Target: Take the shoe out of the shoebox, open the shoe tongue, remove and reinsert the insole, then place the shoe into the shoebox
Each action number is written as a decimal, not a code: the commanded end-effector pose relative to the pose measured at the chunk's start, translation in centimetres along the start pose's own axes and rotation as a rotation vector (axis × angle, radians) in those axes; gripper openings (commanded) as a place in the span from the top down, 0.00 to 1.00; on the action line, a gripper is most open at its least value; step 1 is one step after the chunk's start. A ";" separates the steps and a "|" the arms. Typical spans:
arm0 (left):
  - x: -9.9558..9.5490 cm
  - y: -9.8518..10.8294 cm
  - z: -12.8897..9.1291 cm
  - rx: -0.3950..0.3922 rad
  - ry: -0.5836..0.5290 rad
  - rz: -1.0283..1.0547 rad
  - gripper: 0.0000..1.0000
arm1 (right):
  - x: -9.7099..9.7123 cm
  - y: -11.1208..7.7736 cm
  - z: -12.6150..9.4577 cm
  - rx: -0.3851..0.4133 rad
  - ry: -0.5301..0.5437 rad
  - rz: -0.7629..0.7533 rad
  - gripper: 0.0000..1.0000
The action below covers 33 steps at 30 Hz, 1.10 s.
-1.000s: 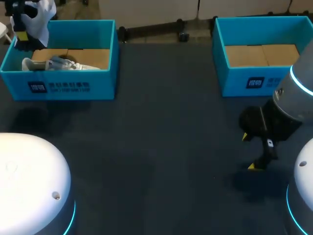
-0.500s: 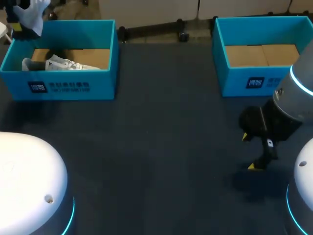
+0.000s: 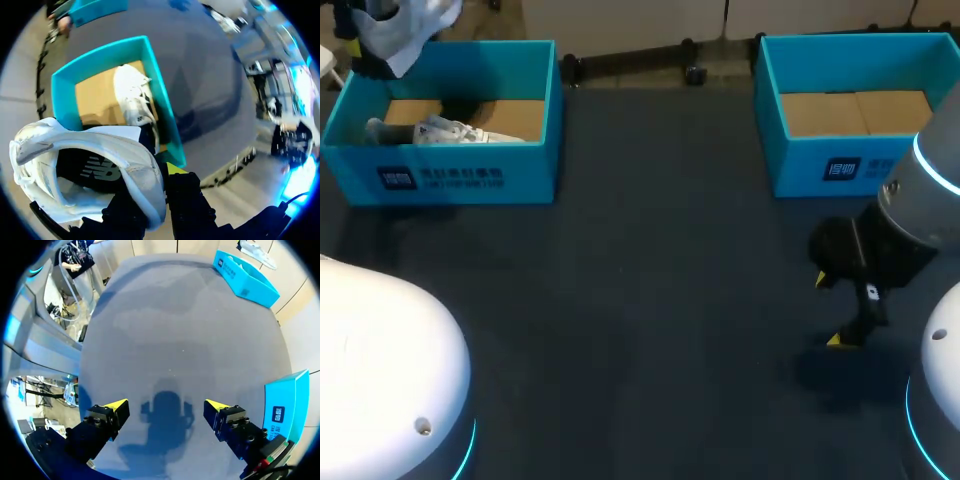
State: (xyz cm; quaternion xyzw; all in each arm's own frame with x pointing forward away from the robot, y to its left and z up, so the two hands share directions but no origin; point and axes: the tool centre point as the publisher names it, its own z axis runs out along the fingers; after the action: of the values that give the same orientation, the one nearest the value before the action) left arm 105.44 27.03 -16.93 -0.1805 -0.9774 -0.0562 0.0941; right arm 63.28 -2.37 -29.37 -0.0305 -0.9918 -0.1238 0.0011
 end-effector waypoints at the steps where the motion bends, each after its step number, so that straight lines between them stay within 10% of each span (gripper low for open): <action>1: 1.2 0.6 -0.1 -0.104 -0.081 0.266 1.00 | 0.1 -0.1 0.1 0.000 -0.002 0.000 0.00; 24: 2.1 2.9 -0.7 -0.157 -0.117 0.509 1.00 | 0.1 -0.1 0.1 0.000 -0.002 0.000 0.00; 33: -0.4 6.5 0.3 -0.331 -0.042 0.971 1.00 | 0.1 -0.1 0.1 0.000 -0.002 0.000 0.00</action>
State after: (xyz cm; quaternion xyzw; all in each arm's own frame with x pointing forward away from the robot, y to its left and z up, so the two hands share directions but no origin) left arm 107.48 32.44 -16.24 -0.5338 -0.8334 -0.1381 0.0375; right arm 63.28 -2.37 -29.37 -0.0305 -0.9918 -0.1238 0.0011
